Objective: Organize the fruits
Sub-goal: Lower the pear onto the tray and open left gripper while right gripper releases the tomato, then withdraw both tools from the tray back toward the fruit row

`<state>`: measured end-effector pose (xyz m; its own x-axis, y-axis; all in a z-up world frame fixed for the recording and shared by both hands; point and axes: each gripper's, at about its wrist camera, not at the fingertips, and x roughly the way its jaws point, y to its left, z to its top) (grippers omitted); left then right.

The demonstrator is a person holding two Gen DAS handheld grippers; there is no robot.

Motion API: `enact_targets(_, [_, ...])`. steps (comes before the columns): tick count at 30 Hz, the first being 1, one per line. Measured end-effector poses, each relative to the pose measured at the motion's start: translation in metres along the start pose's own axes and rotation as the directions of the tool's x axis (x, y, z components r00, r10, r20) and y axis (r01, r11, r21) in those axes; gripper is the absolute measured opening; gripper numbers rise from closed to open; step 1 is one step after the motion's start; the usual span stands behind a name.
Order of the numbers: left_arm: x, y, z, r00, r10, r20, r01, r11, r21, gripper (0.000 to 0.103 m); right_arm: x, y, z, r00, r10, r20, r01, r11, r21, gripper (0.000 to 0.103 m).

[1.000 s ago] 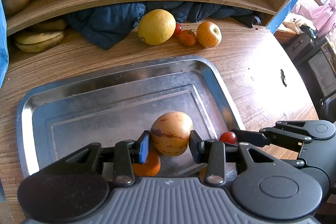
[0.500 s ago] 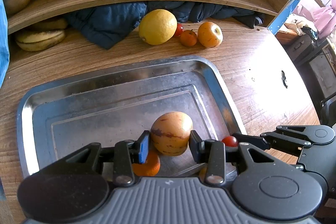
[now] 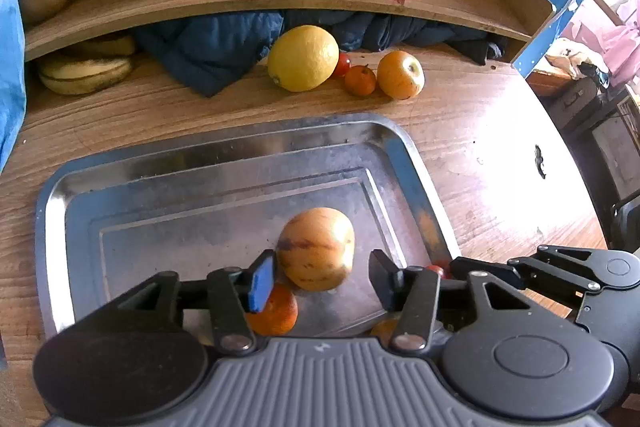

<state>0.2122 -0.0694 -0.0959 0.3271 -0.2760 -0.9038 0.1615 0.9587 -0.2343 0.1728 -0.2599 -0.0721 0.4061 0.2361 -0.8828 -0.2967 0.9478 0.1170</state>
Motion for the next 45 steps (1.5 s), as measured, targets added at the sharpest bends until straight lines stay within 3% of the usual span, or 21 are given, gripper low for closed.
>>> enact_targets(6, [-0.011,-0.003,-0.002,1.000,0.009,0.028,-0.008,1.000,-0.019,0.065,-0.009,-0.001,-0.002,1.000,0.003,0.022,-0.003,1.000,-0.009,0.046])
enact_targets(11, [-0.024,-0.004,-0.003,0.997,0.029,0.064,-0.027,0.999,-0.033,0.079,-0.017,-0.003,-0.005,0.999,0.010,0.042,-0.009,1.000,-0.010,0.054])
enact_targets(14, [-0.033,-0.003,-0.006,0.995,0.047,0.088,-0.043,0.998,-0.046,0.088,-0.021,-0.004,-0.007,0.999,0.019,0.050,-0.019,1.000,-0.005,0.064])
enact_targets(16, [-0.040,-0.003,-0.010,0.993,0.059,0.101,-0.054,0.997,-0.055,0.096,-0.023,-0.005,-0.009,0.998,0.032,0.056,-0.032,0.999,0.001,0.075])
enact_targets(21, [-0.057,0.001,-0.023,0.987,0.104,0.124,-0.096,0.993,-0.074,0.102,-0.028,-0.006,-0.012,0.996,0.063,0.066,-0.064,0.998,0.013,0.089])
enact_targets(31, [-0.083,0.014,-0.059,0.976,0.198,0.088,-0.192,0.979,-0.072,0.102,-0.034,-0.002,-0.024,0.991,0.129,0.038,-0.129,0.992,-0.001,0.099])
enact_targets(45, [-0.088,0.036,-0.100,0.951,0.304,-0.056,-0.307,0.950,-0.053,0.102,-0.021,0.015,-0.037,0.982,0.157,-0.108,-0.164,0.984,-0.062,0.102])
